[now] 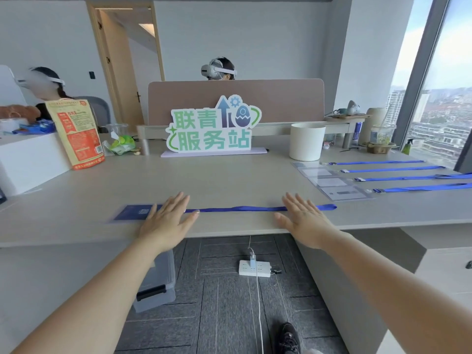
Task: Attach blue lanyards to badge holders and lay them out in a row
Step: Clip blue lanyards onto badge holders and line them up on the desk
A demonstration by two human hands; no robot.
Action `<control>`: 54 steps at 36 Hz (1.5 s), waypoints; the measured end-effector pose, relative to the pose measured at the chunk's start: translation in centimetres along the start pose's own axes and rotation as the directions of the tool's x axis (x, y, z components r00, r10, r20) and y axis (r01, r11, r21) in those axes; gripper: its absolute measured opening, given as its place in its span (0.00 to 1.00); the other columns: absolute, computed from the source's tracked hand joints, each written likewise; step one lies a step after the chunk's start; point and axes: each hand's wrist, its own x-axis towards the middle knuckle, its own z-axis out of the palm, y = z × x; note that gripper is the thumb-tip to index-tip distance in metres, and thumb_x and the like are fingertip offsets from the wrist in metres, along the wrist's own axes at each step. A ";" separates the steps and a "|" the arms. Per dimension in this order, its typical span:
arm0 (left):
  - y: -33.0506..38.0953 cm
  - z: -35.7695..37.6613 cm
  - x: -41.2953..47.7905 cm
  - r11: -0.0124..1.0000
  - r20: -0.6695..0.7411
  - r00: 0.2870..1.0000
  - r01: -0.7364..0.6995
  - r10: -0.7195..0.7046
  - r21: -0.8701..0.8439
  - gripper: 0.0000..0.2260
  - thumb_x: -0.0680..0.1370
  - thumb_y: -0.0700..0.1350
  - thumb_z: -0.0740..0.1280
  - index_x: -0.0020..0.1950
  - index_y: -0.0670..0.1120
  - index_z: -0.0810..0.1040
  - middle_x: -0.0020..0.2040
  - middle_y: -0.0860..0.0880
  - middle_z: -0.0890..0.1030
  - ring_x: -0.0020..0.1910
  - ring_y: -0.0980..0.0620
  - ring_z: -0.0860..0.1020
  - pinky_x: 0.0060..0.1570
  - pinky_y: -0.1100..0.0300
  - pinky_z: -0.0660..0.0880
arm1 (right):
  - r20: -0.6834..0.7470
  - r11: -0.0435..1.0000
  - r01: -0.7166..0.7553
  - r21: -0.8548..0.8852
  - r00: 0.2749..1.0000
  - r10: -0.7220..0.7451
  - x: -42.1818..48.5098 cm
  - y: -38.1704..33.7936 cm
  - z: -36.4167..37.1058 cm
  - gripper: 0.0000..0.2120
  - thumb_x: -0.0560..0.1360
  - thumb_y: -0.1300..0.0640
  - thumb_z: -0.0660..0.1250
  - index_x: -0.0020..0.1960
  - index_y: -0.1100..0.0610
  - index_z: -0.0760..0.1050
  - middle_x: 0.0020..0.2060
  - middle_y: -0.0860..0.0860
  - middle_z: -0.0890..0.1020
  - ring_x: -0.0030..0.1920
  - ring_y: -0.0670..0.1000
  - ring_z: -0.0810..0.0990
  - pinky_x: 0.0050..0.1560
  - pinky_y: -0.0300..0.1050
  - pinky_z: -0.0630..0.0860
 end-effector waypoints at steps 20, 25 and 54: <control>9.0 1.5 -2.4 0.998 -0.017 0.998 -0.056 0.056 0.006 0.26 0.79 0.64 0.46 0.75 0.55 0.59 0.75 0.57 0.62 0.73 0.54 0.60 0.69 0.56 0.60 | 0.010 0.987 -0.149 -0.060 0.989 0.150 -5.2 10.3 -2.0 0.39 0.71 0.31 0.37 0.77 0.49 0.49 0.77 0.42 0.51 0.77 0.44 0.47 0.75 0.43 0.45; 15.7 2.5 -1.9 0.986 0.000 0.987 -0.160 0.160 -0.038 0.24 0.80 0.62 0.47 0.73 0.54 0.63 0.76 0.58 0.59 0.74 0.55 0.58 0.72 0.57 0.56 | -0.001 0.971 -0.235 -0.047 0.972 0.235 -7.0 18.1 -3.1 0.31 0.77 0.35 0.42 0.77 0.45 0.49 0.76 0.41 0.51 0.76 0.44 0.46 0.75 0.43 0.44; 41.7 9.1 -0.6 0.993 -0.045 0.996 -0.077 0.082 0.091 0.26 0.77 0.68 0.41 0.75 0.66 0.49 0.77 0.58 0.54 0.76 0.52 0.50 0.73 0.43 0.45 | 0.077 0.940 -0.331 -0.076 0.938 0.337 -10.7 45.0 -8.6 0.26 0.77 0.34 0.41 0.74 0.34 0.46 0.77 0.43 0.51 0.77 0.51 0.48 0.74 0.54 0.44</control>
